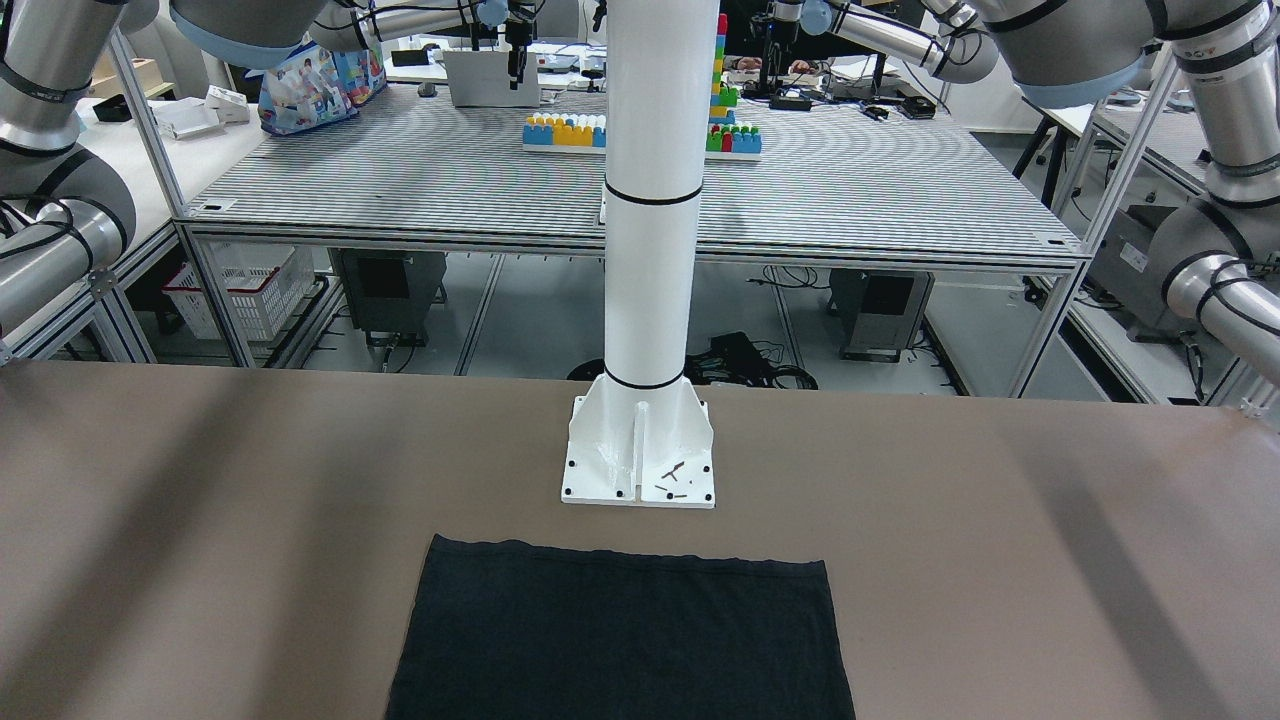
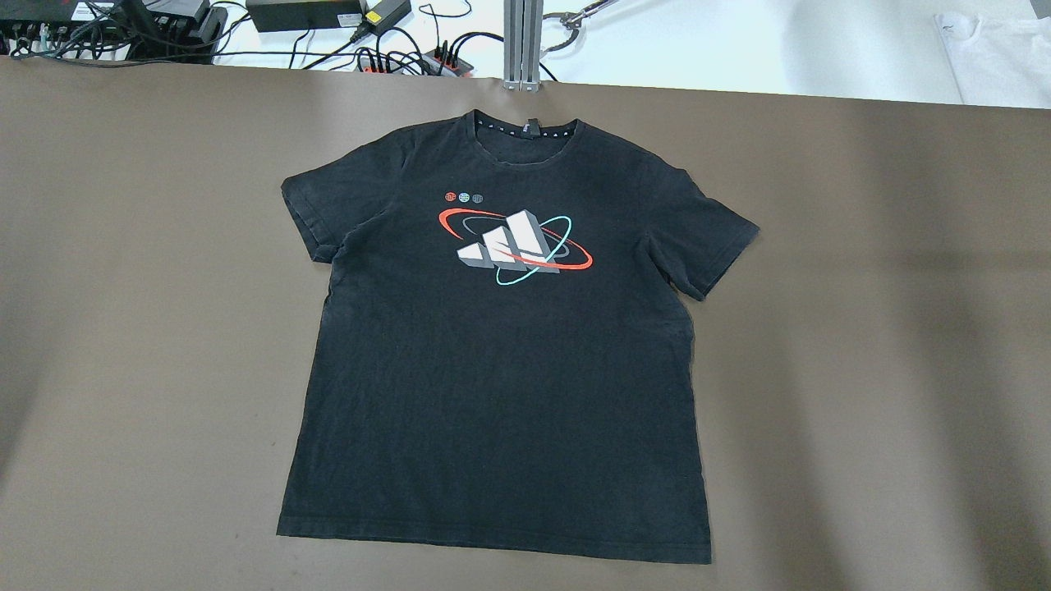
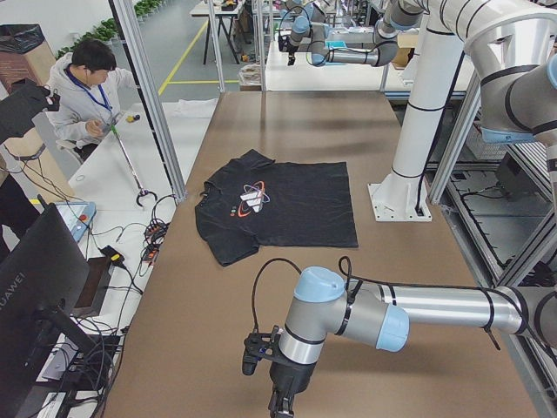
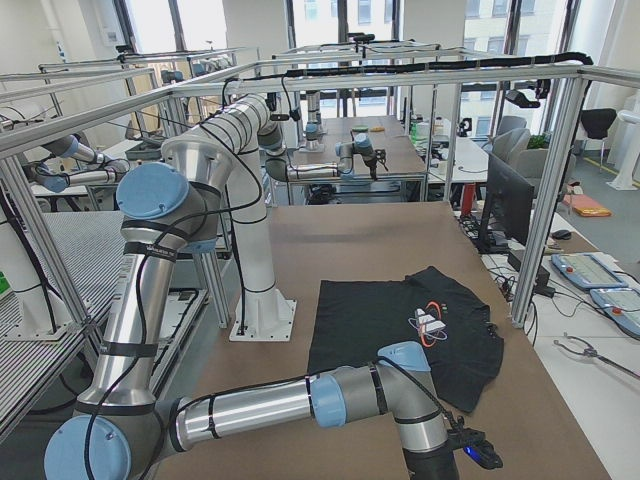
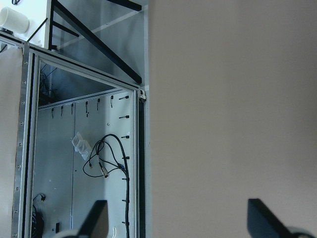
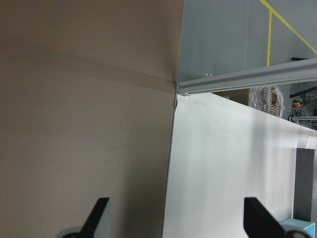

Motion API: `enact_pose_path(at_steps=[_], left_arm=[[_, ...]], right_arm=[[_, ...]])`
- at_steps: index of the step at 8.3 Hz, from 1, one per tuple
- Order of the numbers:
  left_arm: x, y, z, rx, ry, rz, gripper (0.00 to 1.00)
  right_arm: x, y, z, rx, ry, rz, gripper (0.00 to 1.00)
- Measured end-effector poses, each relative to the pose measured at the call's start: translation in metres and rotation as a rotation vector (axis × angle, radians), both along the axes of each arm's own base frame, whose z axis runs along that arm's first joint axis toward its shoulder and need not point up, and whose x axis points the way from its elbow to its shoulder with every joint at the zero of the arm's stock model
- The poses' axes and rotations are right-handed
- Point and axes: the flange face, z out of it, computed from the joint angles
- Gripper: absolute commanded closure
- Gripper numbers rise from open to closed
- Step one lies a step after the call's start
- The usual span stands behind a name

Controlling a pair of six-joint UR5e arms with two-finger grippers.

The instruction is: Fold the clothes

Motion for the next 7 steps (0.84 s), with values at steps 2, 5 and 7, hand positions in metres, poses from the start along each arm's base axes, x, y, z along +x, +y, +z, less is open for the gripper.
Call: enact_pose_path(at_steps=[2,5,7], left_arm=[[-0.0003,0.0009,0.0015,-0.001,-0.004,0.005,0.0],[-0.0005,-0.001,0.0006,0.002,-0.004,0.001,0.0],[-0.0005,-0.0026,-0.0023,0.007,-0.004,-0.001,0.0]], right_arm=[[0.0,-0.0003,-0.0002,0.0,0.0,0.0,0.06],[0.0,0.0001,-0.0007,0.001,-0.001,0.002,0.06],[-0.0004,0.0002,-0.005,0.01,0.0,-0.002,0.06]])
